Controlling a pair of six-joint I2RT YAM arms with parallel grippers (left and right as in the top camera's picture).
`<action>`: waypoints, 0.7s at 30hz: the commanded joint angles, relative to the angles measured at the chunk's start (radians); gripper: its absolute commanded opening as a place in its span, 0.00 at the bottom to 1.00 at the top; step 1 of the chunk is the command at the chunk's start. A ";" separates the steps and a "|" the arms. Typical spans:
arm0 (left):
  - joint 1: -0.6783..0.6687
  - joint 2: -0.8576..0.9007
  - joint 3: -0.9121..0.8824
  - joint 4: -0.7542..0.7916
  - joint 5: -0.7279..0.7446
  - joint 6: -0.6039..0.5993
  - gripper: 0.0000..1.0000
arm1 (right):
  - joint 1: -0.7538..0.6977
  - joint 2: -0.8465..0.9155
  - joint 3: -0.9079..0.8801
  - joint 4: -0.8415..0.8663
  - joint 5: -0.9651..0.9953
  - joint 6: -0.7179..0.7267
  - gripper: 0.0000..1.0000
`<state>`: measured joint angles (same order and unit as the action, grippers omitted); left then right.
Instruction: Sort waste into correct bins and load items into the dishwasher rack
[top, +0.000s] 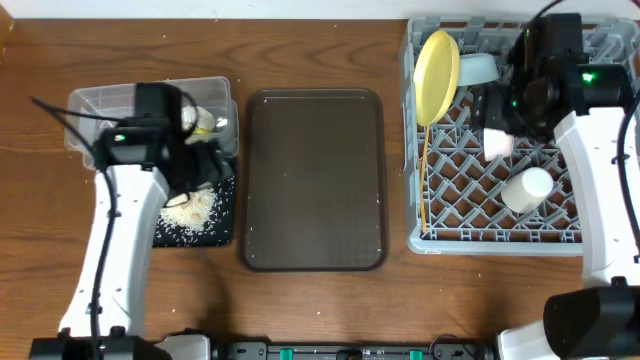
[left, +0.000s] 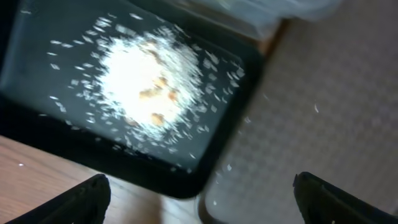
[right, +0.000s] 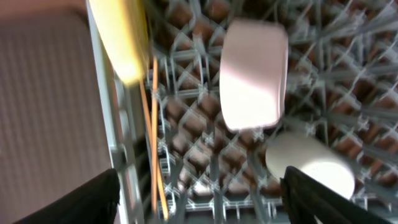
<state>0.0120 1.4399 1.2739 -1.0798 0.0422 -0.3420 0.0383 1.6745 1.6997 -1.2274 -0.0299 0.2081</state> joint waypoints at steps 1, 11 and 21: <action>-0.047 -0.002 0.000 -0.057 0.018 0.073 0.97 | -0.004 0.001 0.000 -0.061 -0.054 -0.052 0.87; -0.087 -0.021 -0.039 -0.217 0.018 0.114 0.99 | 0.017 -0.072 -0.107 -0.135 -0.092 -0.109 0.99; -0.109 -0.328 -0.203 -0.119 0.019 0.121 0.99 | 0.048 -0.552 -0.655 0.256 -0.093 -0.063 0.99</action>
<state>-0.0811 1.2182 1.1042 -1.2175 0.0574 -0.2375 0.0631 1.2533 1.1442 -1.0210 -0.1165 0.1314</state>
